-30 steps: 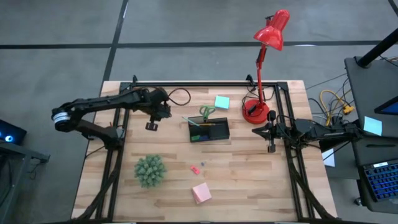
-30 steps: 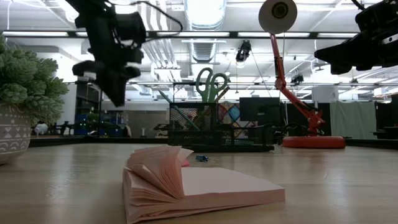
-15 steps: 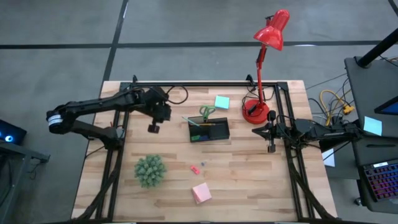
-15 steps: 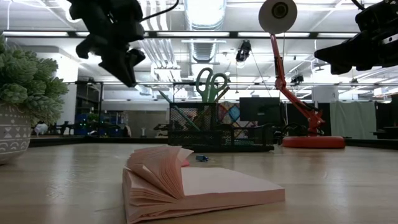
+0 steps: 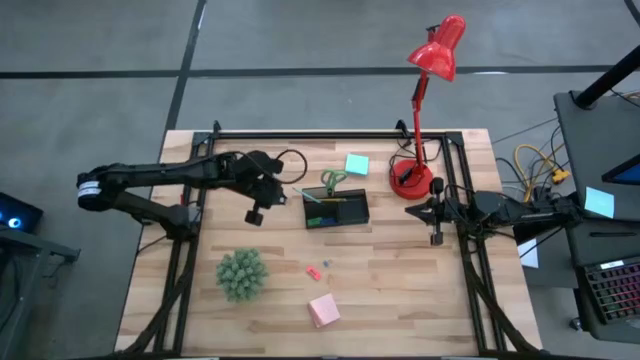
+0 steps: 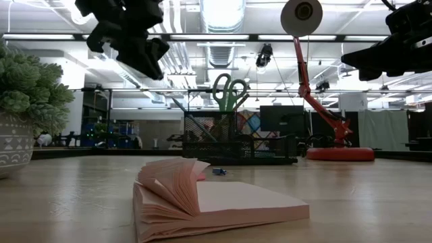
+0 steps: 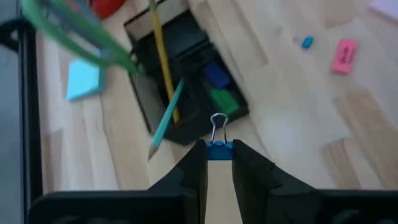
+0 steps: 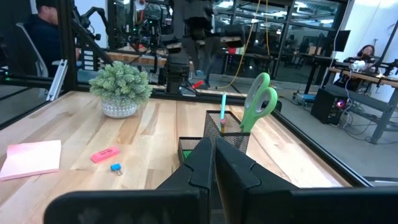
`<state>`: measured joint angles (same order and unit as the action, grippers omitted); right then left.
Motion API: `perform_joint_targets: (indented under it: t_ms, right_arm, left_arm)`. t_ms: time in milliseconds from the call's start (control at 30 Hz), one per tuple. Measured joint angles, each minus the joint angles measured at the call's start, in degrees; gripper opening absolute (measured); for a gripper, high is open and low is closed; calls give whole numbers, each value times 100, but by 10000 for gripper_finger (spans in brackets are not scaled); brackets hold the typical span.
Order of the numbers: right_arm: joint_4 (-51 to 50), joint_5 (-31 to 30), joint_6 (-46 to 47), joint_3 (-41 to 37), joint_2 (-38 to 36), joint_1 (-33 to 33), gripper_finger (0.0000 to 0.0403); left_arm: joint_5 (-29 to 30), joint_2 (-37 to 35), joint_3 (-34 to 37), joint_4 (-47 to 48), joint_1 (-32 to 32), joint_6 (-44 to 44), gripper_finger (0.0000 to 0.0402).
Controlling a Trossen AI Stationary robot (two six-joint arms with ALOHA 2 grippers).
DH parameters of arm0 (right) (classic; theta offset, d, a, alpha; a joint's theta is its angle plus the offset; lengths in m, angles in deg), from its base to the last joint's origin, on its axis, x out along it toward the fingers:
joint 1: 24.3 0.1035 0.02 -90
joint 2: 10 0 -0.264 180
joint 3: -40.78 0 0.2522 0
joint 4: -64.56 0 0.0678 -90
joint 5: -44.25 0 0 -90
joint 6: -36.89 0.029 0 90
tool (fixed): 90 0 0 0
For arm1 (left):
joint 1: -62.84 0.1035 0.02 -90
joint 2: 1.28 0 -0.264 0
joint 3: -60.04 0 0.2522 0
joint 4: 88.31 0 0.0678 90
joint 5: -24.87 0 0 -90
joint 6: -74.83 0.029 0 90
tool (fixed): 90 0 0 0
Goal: Pick and place office supplies into organizer
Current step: Put the top blue binder clip into the black desk organizer
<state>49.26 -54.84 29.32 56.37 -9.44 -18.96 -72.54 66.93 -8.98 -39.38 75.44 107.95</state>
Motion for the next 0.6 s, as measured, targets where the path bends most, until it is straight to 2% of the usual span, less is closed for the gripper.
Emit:
perform_joint_targets:
  t_ms: [333,600]
  right_arm:
    - [2,0,0,0,0,-2,8]
    - [4,0,0,0,6,-2,9]
  left_arm:
    - [1,20,60,-705,-443,-137,37]
    - [14,510,87,-1463,-530,-120,37]
